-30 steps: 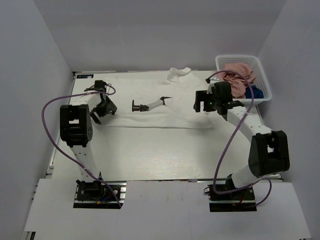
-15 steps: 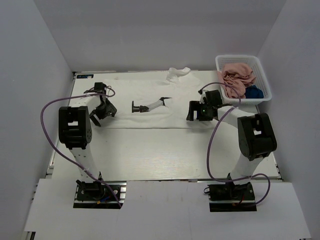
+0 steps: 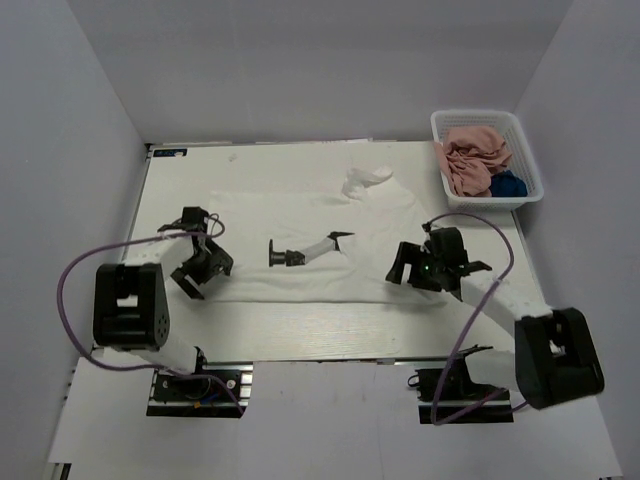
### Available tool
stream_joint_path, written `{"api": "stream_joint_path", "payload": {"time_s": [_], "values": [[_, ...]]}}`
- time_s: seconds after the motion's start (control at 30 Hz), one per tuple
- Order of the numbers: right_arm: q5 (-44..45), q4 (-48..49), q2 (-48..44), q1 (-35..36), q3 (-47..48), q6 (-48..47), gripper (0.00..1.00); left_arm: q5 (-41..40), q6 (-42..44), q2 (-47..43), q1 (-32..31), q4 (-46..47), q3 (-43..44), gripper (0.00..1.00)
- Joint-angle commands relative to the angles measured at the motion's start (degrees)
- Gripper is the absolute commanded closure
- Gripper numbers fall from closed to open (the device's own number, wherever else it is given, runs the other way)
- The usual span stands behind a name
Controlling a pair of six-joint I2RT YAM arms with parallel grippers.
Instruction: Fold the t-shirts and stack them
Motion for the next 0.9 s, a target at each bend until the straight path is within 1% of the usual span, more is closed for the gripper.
{"api": "stream_joint_path", "payload": {"time_s": [0.0, 0.1, 0.13, 0.17, 0.23, 0.27, 0.3, 0.37, 0.4, 0.43, 0.47, 0.5, 0.53, 0.57, 0.6, 0.63, 0.67, 0.7, 0.73, 0.77, 0.8, 0.83, 0.87], "values": [[0.95, -11.98, -5.72, 1.21, -1.98, 1.94, 0.1, 2.86, -2.96, -8.02, -0.23, -2.21, -5.21, 0.0], [2.01, -13.49, -10.3, 2.09, 3.44, -0.34, 0.1, 0.59, -2.26, -11.02, -0.23, -2.73, -2.68, 0.0], [2.53, -13.32, -10.92, 2.44, 4.51, -1.04, 0.1, 0.58, -2.25, -11.02, -0.23, -3.26, -0.92, 0.0], [3.14, -12.97, -10.92, 2.62, 9.05, -2.09, 0.1, -0.38, -2.25, -9.89, -0.23, -3.96, 3.36, 0.0], [5.16, -10.78, -8.47, 2.71, 11.8, -4.2, 0.1, -1.71, -1.64, -6.04, -0.23, -4.75, 8.12, 0.0], [5.78, -9.99, -7.42, 2.45, 16.43, -4.3, 0.1, -2.23, -0.24, -4.36, 0.38, -5.72, 13.28, 0.0], [7.61, -8.93, -3.66, 2.53, 18.04, -5.09, 0.1, -2.23, -0.23, -1.12, 0.9, -6.95, 18.21, 0.0], [8.51, -6.83, -0.57, 2.36, 22.69, -5.44, 0.1, -5.12, -0.23, 1.88, 0.91, -6.96, 22.45, 0.0], [10.6, -6.03, 4.15, 2.1, 25.85, -4.92, 0.1, -7.31, -0.23, 3.46, 0.91, -7.57, 24.39, 0.0], [15.32, -5.67, 5.85, 1.83, 29.62, -4.13, 0.1, -8.11, -0.23, 4.96, 0.91, -8.27, 28.24, 0.0], [16.93, -6.63, 9.96, 1.83, 31.92, -3.34, 0.1, -10.3, 0.47, 8.11, 1.43, -8.97, 30.1, 0.0], [19.91, -7.25, 14.09, 1.57, 36.64, -2.12, 0.1, -11.45, 0.47, 9.79, 1.44, -10.02, 32.21, 0.0], [21.5, -9.34, 16.22, 1.39, 41.91, -1.5, 0.1, -12.33, 0.47, 11.37, 1.44, -10.99, 35.88, 0.0], [23.35, -9.97, 20.59, 1.3, 44.4, -2.36, 0.1, -13.82, 0.47, 12.78, 1.44, -11.7, 37.4, 0.0], [23.45, -10.67, 22.89, 0.69, 52.17, -2.8, 0.1, -14.36, 1.17, 15.32, 1.96, -12.23, 38.55, 0.0], [23.19, -13.55, 29.7, 0.43, 54.95, -3.85, 0.1, -14.36, 1.18, 16.39, 1.96, -12.23, 40.21, 0.0], [22.93, -14.54, 32.21, -0.01, 57.58, -4.38, 0.1, -14.36, 1.96, 17.36, 2.66, -11.62, 40.92, 0.0], [22.66, -16.03, 34.58, -0.36, 63.35, -4.39, 0.1, -13.49, 1.97, 18.32, 2.67, -10.66, 41.54, 0.0], [22.4, -19.09, 41.48, -0.89, 69.15, -4.83, 0.1, -12.96, 3.45, 20.42, 3.28, -10.04, 43.03, 0.0], [21.53, -21.29, 43.64, -1.42, 71.65, -4.92, 0.1, -12.35, 3.46, 21.57, 3.8, -8.9, 43.91, 0.0], [21.0, -23.4, 45.75, -2.29, 80.2, -4.92, 0.1, -11.56, 4.07, 22.72, 3.81, -8.89, 45.66, 0.0], [18.73, -24.47, 52.03, -3.0, 82.72, -5.35, 0.1, -11.55, 4.08, 23.94, 4.33, -8.2, 46.72, 0.0], [17.92, -26.13, 53.84, -3.26, 87.71, -5.18, 0.1, -10.25, 4.08, 26.65, 4.34, -7.32, 47.78, 0.0]]}}
